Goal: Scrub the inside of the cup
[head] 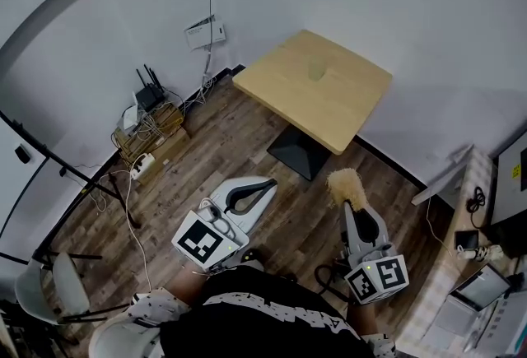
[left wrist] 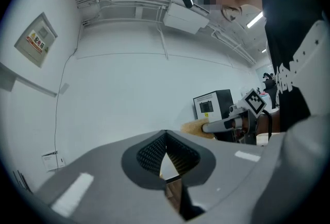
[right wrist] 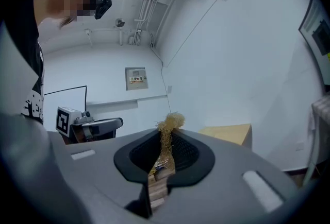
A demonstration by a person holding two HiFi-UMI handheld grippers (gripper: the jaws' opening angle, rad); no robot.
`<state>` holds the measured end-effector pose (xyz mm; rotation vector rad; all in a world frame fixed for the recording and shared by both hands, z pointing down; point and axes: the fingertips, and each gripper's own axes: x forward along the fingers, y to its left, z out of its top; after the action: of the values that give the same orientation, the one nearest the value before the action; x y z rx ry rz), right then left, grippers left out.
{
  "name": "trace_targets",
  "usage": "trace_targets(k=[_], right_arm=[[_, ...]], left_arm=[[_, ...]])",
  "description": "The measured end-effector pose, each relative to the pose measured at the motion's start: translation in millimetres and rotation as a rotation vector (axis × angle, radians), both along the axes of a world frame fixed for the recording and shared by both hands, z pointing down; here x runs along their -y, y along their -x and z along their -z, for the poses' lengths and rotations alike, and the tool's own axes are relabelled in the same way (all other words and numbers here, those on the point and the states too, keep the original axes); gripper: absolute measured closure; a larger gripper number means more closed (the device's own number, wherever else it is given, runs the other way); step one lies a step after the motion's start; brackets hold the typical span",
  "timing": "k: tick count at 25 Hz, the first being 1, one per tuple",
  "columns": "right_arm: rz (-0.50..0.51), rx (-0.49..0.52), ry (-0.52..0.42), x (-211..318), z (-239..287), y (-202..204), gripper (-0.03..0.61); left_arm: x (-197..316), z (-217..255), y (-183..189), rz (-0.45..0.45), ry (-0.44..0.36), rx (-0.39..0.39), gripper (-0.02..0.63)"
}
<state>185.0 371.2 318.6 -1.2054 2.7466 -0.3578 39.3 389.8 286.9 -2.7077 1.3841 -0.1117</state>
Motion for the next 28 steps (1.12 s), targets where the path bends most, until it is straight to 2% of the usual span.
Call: trace_targets(k=[8,14,20,28], right_arm=[[-0.052,0.015,0.003,-13,-2,-35,0.52],[-0.037,0.027,0.006,-24,-7,-41,0.52],[-0.042,0.026,0.022,-34,-13,-44,0.518],[-0.103,-0.003,0.032,-27,-15,-64,0.518]], left_arm=[[-5,1,-38,-0.056,-0.003,0.012,0.612],[-18,-3,-48,-0.046,-0.009,0.069,0.612],[-19,-7,-50,-0.042,0.012,0.041,0.612],[1,-12,-76,-0.133,0.011,0.006,0.612]])
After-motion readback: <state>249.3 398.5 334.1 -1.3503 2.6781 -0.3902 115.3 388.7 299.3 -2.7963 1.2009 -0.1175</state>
